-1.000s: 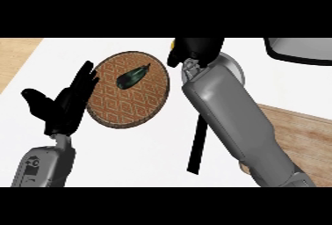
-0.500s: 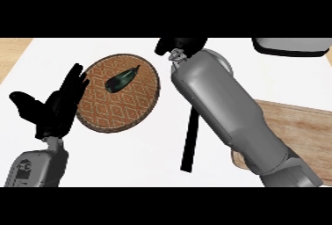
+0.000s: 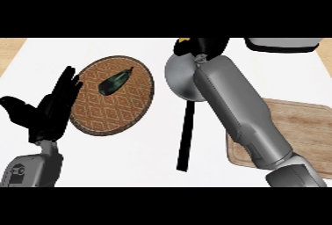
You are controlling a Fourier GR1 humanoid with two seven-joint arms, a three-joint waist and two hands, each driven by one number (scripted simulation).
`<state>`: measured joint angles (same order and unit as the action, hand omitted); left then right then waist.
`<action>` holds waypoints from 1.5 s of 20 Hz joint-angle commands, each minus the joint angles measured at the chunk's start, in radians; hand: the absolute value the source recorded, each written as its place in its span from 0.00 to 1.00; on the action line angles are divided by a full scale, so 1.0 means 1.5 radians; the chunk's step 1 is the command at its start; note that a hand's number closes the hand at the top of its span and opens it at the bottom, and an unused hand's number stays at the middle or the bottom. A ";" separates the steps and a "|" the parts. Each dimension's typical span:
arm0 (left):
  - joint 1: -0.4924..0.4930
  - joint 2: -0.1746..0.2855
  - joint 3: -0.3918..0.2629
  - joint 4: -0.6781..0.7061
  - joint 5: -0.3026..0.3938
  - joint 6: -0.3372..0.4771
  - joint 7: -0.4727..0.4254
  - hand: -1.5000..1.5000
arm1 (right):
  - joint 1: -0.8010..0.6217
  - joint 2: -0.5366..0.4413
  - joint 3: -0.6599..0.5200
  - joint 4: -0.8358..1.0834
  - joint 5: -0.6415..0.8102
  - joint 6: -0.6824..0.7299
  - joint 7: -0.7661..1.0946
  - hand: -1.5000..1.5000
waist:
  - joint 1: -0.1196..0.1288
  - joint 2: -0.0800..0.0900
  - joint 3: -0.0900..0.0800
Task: Pick the lemon from the cutting board and place it in the pan
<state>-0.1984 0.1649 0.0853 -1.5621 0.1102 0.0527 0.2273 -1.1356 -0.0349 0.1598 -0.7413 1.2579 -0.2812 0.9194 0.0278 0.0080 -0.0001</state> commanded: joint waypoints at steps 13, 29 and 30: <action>-0.007 0.009 0.015 0.019 0.003 -0.015 -0.017 0.50 | 0.020 -0.003 -0.164 0.274 -0.112 -0.196 -0.112 0.00 | 0.009 0.007 0.000; 0.004 0.000 0.015 -0.009 -0.001 0.004 0.022 0.50 | 0.152 0.022 -0.311 0.099 -0.367 -0.359 -0.485 0.00 | -0.022 -0.007 0.002; 0.038 0.017 0.028 -0.025 0.006 -0.011 0.017 0.50 | 0.171 0.019 -0.320 0.065 -0.383 -0.332 -0.488 0.00 | -0.025 -0.010 0.001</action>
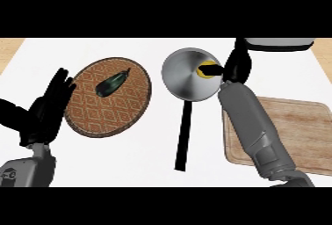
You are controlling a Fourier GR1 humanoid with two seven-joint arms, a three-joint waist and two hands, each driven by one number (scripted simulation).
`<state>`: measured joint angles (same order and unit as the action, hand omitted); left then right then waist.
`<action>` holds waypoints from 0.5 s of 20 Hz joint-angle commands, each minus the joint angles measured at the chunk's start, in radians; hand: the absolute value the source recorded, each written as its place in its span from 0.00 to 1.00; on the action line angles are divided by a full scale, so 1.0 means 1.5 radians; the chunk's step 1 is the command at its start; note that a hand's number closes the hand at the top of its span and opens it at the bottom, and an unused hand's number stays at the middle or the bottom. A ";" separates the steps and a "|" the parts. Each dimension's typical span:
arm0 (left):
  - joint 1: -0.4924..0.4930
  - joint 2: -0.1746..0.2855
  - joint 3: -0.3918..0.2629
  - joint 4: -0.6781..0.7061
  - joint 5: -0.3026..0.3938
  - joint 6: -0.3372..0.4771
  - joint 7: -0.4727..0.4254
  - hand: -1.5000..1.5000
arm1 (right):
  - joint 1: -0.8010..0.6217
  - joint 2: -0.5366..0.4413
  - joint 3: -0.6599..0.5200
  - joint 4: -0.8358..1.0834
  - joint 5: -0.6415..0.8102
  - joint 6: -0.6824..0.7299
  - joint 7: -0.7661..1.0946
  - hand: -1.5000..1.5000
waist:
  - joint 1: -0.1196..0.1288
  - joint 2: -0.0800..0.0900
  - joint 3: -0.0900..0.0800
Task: Pick the lemon from the cutting board and place it in the pan
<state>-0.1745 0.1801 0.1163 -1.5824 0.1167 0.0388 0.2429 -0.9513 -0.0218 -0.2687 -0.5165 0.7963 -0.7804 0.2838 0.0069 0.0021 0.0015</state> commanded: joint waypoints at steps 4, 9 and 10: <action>0.042 -0.007 0.001 -0.026 -0.003 0.006 -0.001 0.50 | 0.160 0.014 -0.001 -0.227 -0.181 0.052 -0.124 0.00 | -0.023 -0.014 0.000; 0.059 -0.017 0.001 -0.019 -0.005 0.011 -0.016 0.50 | 0.288 0.008 -0.001 -0.425 -0.274 0.211 -0.173 0.00 | -0.035 -0.014 -0.001; 0.059 -0.009 0.005 0.002 0.000 -0.007 -0.030 0.50 | 0.333 0.014 0.044 -0.465 -0.299 0.201 -0.174 0.00 | -0.035 -0.014 -0.001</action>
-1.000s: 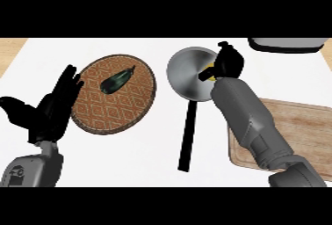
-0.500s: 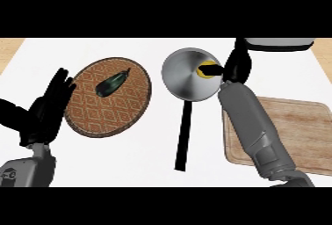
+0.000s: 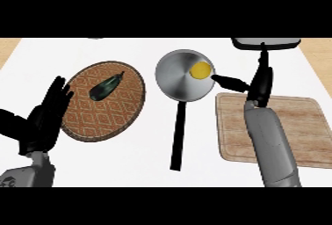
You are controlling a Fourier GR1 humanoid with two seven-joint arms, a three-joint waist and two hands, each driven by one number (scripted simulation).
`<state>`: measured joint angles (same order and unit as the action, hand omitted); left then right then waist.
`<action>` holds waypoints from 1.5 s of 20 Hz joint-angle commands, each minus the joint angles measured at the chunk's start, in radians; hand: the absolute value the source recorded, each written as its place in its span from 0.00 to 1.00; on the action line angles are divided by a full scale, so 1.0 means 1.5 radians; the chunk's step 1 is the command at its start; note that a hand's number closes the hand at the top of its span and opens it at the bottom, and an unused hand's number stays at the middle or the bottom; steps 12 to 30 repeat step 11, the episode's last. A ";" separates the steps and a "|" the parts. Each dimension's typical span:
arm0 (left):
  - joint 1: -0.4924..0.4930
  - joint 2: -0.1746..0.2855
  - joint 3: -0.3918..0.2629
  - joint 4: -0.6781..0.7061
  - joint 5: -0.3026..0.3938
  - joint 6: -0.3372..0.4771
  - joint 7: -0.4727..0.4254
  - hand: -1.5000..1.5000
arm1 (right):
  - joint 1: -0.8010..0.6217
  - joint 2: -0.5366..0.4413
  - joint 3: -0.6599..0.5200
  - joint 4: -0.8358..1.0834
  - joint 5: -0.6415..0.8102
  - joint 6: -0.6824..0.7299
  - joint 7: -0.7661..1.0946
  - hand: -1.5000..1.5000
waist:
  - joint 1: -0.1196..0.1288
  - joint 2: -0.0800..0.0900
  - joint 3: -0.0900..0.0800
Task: Pick the lemon from the cutting board and place it in the pan
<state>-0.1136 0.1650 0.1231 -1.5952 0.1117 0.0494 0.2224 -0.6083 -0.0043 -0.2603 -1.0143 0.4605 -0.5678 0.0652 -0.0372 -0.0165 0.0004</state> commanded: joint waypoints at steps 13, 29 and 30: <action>-0.036 -0.003 -0.003 0.010 -0.007 -0.003 0.006 0.50 | 0.444 0.003 0.167 -0.537 -0.030 0.083 0.074 0.00 | 0.020 0.010 0.000; -0.036 -0.003 -0.003 0.010 -0.007 -0.003 0.006 0.50 | 0.444 0.003 0.167 -0.537 -0.030 0.083 0.074 0.00 | 0.020 0.010 0.000; -0.036 -0.003 -0.003 0.010 -0.007 -0.003 0.006 0.50 | 0.444 0.003 0.167 -0.537 -0.030 0.083 0.074 0.00 | 0.020 0.010 0.000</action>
